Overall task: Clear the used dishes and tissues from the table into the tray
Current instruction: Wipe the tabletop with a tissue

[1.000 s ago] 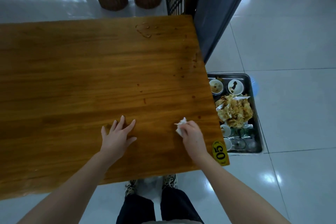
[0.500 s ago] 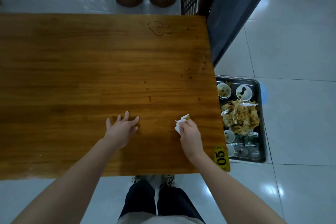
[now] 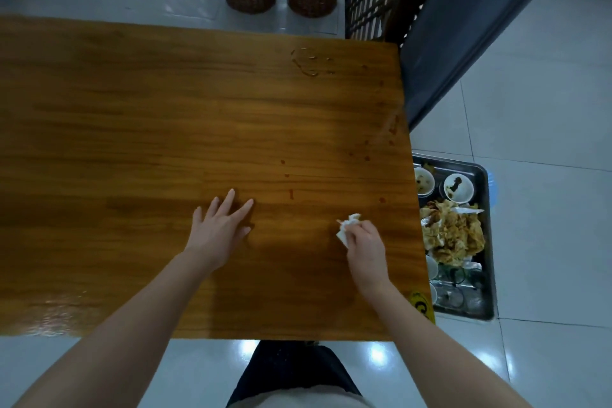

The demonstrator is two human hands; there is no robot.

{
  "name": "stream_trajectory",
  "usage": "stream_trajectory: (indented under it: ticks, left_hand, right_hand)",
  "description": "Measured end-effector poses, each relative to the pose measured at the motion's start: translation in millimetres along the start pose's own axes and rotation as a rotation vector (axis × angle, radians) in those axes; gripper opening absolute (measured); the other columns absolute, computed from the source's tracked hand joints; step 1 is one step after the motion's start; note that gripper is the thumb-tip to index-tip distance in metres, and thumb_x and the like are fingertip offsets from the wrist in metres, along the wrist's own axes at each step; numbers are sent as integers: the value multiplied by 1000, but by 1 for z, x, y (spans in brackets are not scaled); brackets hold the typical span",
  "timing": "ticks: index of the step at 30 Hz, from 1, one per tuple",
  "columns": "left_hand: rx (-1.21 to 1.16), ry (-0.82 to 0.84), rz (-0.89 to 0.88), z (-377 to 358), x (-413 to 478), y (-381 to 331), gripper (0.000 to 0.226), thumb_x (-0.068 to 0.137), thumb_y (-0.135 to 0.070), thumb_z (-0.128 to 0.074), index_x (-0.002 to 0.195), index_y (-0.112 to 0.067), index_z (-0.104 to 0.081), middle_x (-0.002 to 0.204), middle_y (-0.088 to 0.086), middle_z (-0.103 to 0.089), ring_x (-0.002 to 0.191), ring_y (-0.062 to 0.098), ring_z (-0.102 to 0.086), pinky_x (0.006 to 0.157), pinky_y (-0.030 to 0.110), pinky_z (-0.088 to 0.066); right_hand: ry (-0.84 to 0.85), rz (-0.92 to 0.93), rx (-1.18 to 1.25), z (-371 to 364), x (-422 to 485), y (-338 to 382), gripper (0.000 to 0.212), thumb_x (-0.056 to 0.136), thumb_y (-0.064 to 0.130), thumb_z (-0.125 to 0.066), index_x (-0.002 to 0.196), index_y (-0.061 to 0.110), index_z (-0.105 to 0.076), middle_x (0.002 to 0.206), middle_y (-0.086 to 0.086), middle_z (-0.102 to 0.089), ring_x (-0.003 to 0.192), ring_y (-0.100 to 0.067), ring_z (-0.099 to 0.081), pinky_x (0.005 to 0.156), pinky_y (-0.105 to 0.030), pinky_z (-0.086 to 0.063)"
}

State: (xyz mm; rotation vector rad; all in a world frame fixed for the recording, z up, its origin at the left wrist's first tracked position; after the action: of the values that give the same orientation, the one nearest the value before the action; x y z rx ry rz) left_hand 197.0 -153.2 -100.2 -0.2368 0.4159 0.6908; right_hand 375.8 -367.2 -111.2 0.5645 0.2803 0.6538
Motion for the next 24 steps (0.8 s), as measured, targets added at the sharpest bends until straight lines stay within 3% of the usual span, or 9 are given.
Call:
stream_trajectory:
  ticks: [4,7,11,24]
  left_hand:
    - [0,8,-2,8,14,4,59,98,-48,-33,149,-43,-4,160,4,4,147,31,-3,115,55,-9]
    - [-10,-2,-16,16,23,8,60,98,-49,-34,149,-44,-2,160,4,5,147,30,-2,114,55,-8]
    - [-35,-18,-37,29,38,16,59,98,-49,-32,149,-43,-4,160,4,4,147,31,-2,115,55,-7]
    - [-13,77,-72,20,66,17,57,98,-50,-29,149,-43,-5,161,5,3,147,31,0,114,56,-6]
  right_hand:
    - [196,190,-36,-50,2,55,20,94,3,-46,99,8,-65,99,-5,-59,89,-17,-54,70,-20,-37]
    - [251,264,-54,-62,21,75,20,93,1,-47,100,7,-65,106,-6,-60,96,-18,-54,76,-18,-36]
    - [255,251,-89,-60,68,87,18,92,3,-52,98,9,-68,101,-3,-58,92,-17,-56,77,-26,-48]
    - [197,134,-175,-69,159,122,22,87,2,-63,108,6,-68,111,-6,-57,98,-16,-58,85,-30,-53]
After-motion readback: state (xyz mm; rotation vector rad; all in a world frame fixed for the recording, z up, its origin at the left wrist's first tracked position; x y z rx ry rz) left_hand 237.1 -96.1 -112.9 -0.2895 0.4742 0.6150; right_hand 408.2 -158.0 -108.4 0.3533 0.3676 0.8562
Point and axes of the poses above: each hand's wrist, its own x-axis towards the middle knuckle, its own z-axis out of the back of the hand, y = z × x, the point moved 4 cm from there along x, towards the middle knuckle
